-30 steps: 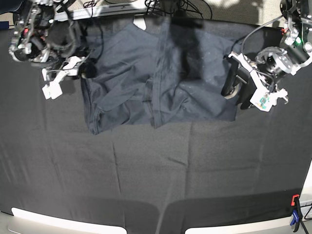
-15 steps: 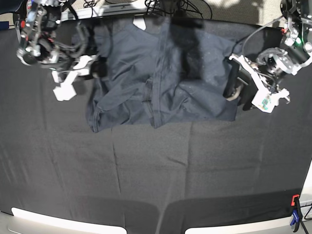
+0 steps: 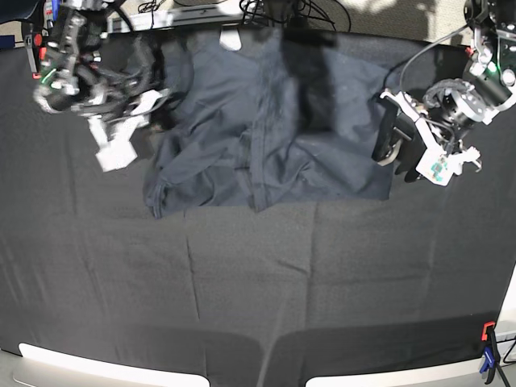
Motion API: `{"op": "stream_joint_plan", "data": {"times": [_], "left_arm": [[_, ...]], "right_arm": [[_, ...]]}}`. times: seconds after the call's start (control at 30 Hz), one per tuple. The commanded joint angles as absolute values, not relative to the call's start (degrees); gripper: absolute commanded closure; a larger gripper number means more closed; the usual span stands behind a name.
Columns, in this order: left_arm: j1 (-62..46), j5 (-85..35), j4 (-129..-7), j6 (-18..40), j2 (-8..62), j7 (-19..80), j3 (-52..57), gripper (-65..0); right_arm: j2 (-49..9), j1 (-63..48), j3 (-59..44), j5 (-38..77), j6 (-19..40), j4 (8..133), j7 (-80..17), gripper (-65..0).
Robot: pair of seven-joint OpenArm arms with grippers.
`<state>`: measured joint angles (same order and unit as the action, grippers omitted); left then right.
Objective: Layout the t-shirt on the table in an organized manner, then fold the t-shirt properly
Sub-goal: 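Move both grippers to the folded shirt's edge and grasp it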
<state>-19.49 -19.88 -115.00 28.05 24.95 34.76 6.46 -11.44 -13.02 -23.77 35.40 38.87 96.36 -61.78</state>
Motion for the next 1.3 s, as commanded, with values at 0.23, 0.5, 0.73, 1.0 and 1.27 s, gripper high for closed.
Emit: {"op": "stream_joint_plan", "data": {"times": [0.23,0.5,0.73,1.0,1.27], "left_arm": [[-19.0,-20.4,-115.8,27.8,25.6,33.4,6.8,-29.0],[-19.1,-13.4,-115.8,25.0,25.6,34.1,7.6,-29.0],[-19.1,-13.8,-115.8,24.9,25.6,34.3,18.7,-29.0],[-19.1,-25.7,-115.8,25.1,25.6,34.7,36.0,-29.0],[-19.1,-28.2,-115.8,25.1,25.6,35.6,40.1,-29.0]], "right_arm": [[-10.7,-12.4,-26.0,41.6,39.2,109.5,-64.8,0.0],[-1.0,-12.5,-10.1,42.7,38.4,117.1,-65.2,0.0],[6.2,-12.4,9.2,26.1,34.3,117.0,-57.6,0.0],[9.0,-12.3,23.0,14.6,31.2,112.1,-48.1,0.0],[9.0,-7.0,32.8,14.8,29.9,100.9,-41.7,0.0]]}}
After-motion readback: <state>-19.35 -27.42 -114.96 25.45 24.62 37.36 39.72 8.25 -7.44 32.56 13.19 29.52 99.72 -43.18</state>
